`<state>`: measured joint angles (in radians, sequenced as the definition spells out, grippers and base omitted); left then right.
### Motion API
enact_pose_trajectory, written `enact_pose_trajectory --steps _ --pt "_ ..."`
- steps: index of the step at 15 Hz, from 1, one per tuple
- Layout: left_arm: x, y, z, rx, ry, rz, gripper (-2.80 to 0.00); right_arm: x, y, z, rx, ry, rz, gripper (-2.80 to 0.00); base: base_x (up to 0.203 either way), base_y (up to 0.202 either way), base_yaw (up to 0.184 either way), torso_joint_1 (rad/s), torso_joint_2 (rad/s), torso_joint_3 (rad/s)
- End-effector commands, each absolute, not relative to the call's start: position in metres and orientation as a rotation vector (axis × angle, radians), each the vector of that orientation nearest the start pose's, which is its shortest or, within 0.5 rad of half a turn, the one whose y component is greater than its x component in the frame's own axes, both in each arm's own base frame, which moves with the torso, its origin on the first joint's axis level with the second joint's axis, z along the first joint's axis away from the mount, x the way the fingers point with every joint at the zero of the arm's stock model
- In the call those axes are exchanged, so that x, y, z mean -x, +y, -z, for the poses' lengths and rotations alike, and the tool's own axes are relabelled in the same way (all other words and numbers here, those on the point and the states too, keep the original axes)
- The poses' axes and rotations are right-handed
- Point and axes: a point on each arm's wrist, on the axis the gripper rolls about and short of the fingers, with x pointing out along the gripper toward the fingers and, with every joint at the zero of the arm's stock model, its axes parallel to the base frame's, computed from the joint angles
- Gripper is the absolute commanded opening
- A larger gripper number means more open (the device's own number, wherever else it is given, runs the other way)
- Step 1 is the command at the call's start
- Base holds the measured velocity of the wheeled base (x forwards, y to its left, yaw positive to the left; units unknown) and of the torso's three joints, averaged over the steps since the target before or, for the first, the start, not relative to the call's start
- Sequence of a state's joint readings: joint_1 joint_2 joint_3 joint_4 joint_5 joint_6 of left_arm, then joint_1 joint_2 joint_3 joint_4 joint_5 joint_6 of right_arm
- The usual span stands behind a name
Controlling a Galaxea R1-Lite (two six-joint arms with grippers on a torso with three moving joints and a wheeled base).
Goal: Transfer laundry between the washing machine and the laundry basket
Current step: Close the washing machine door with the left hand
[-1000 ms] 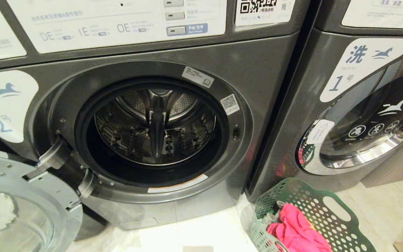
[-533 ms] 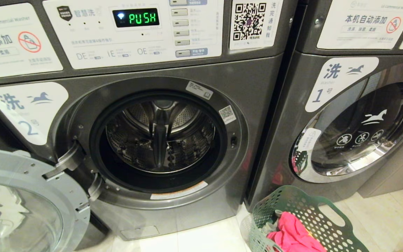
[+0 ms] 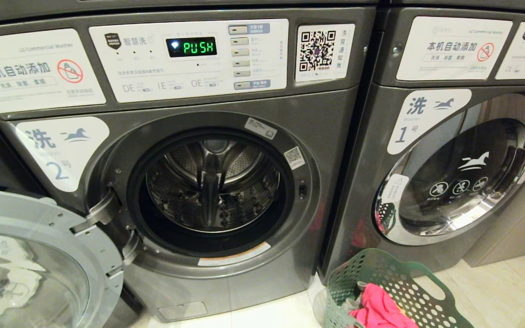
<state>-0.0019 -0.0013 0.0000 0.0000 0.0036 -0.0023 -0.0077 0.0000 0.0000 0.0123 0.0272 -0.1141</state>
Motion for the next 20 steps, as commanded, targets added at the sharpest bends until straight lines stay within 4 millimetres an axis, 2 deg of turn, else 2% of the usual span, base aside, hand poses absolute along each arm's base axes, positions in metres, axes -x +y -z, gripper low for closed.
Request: enact_pose_trajectory --steps 1,8,14,20 --pt "0.0228 0.0001 -0.0755 0.002 0.000 -0.001 -2.80 0.0227 0.0008 -0.0743 0.116 0.013 -0.021 -2.80 0.000 0.000 0.000 0.000 0.00 0.000" --pt "0.0228 0.0001 -0.0755 0.002 0.000 -0.001 -2.80 0.0228 0.0008 -0.0747 0.107 0.011 -0.021 -2.80 0.000 0.000 0.000 0.000 0.00 0.000" --pt "0.0228 0.0001 -0.0756 0.002 -0.002 -0.002 -2.80 0.0228 0.0008 -0.0745 0.107 0.012 -0.022 -2.80 0.001 0.004 -0.147 0.003 0.00 0.004" --pt "0.0228 0.0001 -0.0756 0.005 -0.002 -0.001 -2.80 0.0227 0.0008 -0.0743 0.107 0.013 -0.022 -2.80 0.000 0.001 -0.011 0.000 0.00 0.000"
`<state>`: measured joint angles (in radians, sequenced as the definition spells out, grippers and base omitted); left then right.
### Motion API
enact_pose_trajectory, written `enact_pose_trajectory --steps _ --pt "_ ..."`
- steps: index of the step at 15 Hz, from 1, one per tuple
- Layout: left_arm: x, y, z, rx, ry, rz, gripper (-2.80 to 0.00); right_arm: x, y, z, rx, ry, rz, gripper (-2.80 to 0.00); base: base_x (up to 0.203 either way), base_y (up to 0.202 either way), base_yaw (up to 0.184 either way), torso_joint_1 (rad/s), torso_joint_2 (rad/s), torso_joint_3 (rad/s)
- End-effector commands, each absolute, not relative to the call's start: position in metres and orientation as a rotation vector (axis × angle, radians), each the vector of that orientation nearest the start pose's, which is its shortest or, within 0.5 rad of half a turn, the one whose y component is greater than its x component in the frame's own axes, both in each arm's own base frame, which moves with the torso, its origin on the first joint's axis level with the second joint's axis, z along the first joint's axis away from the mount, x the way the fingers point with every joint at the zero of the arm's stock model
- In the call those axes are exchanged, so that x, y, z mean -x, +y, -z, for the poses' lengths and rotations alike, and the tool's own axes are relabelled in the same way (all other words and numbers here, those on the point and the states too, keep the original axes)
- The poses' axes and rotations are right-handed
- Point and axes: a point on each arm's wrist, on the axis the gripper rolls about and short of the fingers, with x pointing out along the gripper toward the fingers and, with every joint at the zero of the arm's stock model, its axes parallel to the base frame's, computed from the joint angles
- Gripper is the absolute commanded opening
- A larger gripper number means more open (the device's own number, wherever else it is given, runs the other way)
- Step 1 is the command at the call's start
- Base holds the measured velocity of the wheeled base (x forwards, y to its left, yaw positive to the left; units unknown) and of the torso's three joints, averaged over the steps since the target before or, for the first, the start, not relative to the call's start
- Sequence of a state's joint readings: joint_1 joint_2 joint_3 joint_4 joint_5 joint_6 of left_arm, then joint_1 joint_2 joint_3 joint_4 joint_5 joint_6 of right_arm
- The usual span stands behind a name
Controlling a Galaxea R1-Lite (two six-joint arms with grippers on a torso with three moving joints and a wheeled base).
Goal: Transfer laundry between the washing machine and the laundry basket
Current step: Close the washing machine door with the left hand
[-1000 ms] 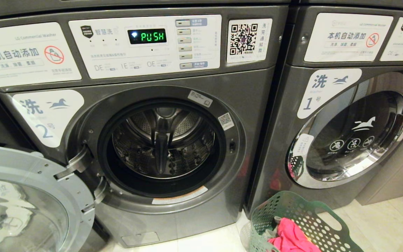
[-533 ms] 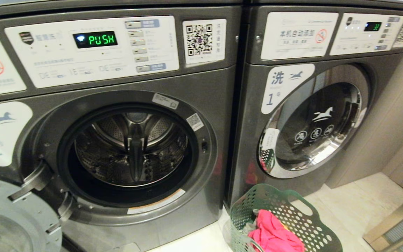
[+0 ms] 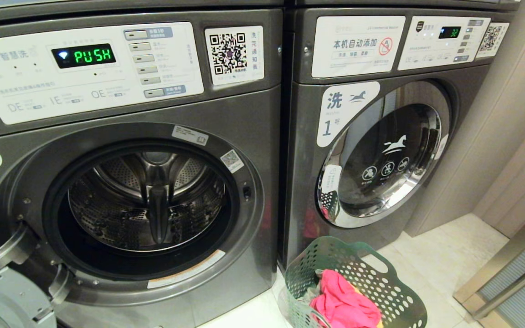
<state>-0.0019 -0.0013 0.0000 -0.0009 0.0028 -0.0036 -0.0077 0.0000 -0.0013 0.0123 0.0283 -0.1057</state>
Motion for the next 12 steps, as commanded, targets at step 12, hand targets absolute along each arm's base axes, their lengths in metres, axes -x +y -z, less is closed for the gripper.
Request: enact_pose_trajectory --steps 12 --pt "0.0228 0.0001 -0.0756 0.002 -0.001 -0.001 -2.80 0.0228 0.0008 -0.0747 0.107 0.011 -0.022 -2.80 0.000 0.000 0.000 0.000 0.00 0.000"
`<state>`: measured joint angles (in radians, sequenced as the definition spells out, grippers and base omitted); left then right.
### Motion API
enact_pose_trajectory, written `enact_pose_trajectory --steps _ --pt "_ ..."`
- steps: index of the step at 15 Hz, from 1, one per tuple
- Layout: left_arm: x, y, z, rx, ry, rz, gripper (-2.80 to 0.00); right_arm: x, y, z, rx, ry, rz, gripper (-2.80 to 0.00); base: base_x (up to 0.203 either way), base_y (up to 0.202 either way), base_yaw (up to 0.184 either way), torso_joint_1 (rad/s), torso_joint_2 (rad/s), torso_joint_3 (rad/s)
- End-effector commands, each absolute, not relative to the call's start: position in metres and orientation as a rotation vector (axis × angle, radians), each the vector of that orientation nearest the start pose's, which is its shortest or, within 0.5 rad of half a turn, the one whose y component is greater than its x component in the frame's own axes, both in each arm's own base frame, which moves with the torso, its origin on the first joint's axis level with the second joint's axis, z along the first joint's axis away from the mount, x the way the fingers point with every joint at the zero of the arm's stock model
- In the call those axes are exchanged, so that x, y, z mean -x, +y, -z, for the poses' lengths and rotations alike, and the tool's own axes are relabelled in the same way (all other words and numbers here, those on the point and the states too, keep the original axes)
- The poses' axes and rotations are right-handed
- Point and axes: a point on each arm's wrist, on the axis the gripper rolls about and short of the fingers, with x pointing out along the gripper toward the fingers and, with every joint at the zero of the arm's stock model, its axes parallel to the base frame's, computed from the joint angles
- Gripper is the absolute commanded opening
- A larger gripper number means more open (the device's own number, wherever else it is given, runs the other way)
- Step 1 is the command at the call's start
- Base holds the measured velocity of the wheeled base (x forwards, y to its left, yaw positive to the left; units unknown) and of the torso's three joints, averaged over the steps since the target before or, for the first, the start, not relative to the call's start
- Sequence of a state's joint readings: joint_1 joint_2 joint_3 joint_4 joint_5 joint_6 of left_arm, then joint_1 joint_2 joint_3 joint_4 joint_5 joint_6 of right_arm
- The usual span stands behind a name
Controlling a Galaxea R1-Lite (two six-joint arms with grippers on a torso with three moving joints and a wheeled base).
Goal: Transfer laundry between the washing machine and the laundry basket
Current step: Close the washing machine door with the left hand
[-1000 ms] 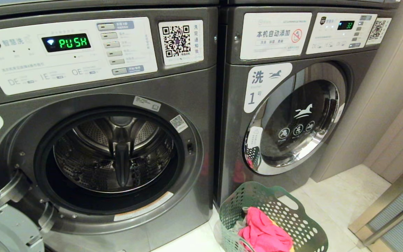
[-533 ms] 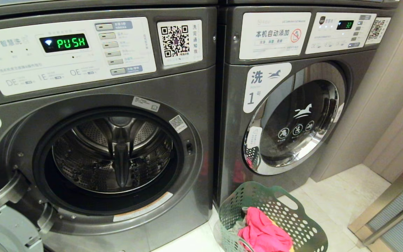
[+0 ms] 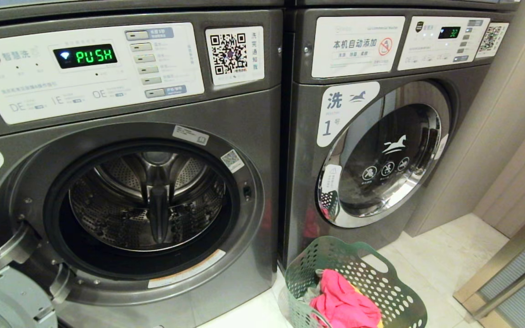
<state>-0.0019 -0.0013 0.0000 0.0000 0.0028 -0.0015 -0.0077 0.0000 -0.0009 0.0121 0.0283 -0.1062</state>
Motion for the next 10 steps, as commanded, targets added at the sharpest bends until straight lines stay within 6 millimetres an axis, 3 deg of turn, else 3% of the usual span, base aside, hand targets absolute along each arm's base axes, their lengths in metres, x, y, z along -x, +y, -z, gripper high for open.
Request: enact_pose_trajectory --steps 1,10 --pt "0.0228 0.0001 -0.0755 0.002 0.000 -0.002 -2.80 0.0227 0.0008 -0.0743 0.107 0.013 -0.022 -2.80 0.000 0.000 0.000 0.000 0.00 0.000" --pt "0.0228 0.0001 -0.0755 0.005 0.000 -0.002 -2.80 0.0227 0.0008 -0.0743 0.107 0.013 -0.021 -2.80 0.000 -0.179 0.001 0.000 0.00 0.001"
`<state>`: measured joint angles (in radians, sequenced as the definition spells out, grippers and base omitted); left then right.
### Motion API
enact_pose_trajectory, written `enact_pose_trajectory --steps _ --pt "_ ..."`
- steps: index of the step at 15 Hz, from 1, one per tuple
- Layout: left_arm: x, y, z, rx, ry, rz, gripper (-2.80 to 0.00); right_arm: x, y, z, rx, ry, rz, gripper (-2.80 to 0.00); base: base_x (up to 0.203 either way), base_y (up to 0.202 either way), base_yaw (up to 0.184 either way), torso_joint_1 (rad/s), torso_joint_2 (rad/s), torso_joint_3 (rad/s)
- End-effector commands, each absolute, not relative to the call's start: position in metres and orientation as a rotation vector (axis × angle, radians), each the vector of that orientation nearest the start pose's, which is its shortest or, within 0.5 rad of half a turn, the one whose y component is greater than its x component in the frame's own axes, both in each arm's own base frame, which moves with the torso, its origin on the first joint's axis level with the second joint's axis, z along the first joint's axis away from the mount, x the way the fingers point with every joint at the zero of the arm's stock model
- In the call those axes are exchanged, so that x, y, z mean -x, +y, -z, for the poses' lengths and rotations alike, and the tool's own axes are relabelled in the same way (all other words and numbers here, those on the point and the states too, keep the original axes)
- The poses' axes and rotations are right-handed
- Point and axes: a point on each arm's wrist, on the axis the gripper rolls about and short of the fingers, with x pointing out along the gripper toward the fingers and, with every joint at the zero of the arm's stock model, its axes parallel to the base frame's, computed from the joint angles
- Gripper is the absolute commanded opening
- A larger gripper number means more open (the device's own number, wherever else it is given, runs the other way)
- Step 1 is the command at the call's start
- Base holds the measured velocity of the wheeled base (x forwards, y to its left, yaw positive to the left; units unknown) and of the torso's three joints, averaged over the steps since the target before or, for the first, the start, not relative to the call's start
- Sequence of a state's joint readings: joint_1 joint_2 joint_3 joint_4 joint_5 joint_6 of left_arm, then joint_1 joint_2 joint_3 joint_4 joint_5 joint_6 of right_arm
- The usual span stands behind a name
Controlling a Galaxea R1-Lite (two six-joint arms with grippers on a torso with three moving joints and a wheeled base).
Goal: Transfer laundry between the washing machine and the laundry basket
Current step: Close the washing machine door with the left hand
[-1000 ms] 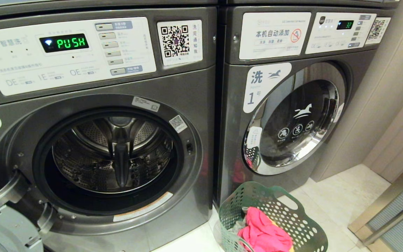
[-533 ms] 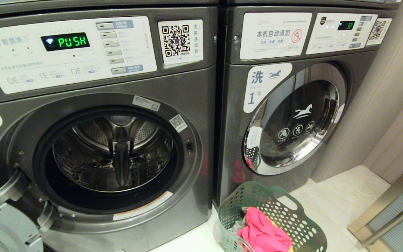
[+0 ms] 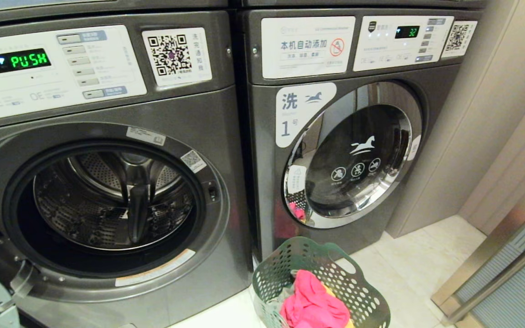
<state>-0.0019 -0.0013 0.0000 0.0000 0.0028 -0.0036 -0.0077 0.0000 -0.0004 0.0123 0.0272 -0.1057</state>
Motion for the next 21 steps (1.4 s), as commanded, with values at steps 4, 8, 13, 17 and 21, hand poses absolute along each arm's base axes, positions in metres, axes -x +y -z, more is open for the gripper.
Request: enact_pose_trajectory --steps 4,8,13,17,21 --pt "0.0228 0.0001 -0.0755 0.005 0.000 -0.002 -2.80 0.0229 0.0008 -0.0746 0.106 0.010 -0.020 -2.80 0.000 -0.195 0.002 0.003 0.00 0.001" --pt "0.0228 0.0001 -0.0755 0.005 0.000 -0.002 -2.80 0.0228 0.0008 -0.0745 0.106 0.012 -0.021 -2.80 0.000 -0.195 0.002 0.003 0.00 0.004" --pt "0.0228 0.0002 -0.0755 0.005 0.000 -0.002 -2.80 0.0227 0.0008 -0.0743 0.107 0.012 -0.021 -2.80 0.000 -0.117 0.002 0.002 0.00 0.002" --pt "0.0228 0.0001 -0.0755 0.005 0.000 -0.003 -2.80 0.0228 0.0008 -0.0745 0.107 0.012 -0.021 -2.80 0.000 0.000 0.000 0.000 0.00 0.000" --pt "0.0228 0.0002 -0.0755 0.005 0.000 -0.001 -2.80 0.0227 0.0008 -0.0743 0.107 0.013 -0.021 -2.80 0.000 0.000 0.000 0.000 0.00 0.000"
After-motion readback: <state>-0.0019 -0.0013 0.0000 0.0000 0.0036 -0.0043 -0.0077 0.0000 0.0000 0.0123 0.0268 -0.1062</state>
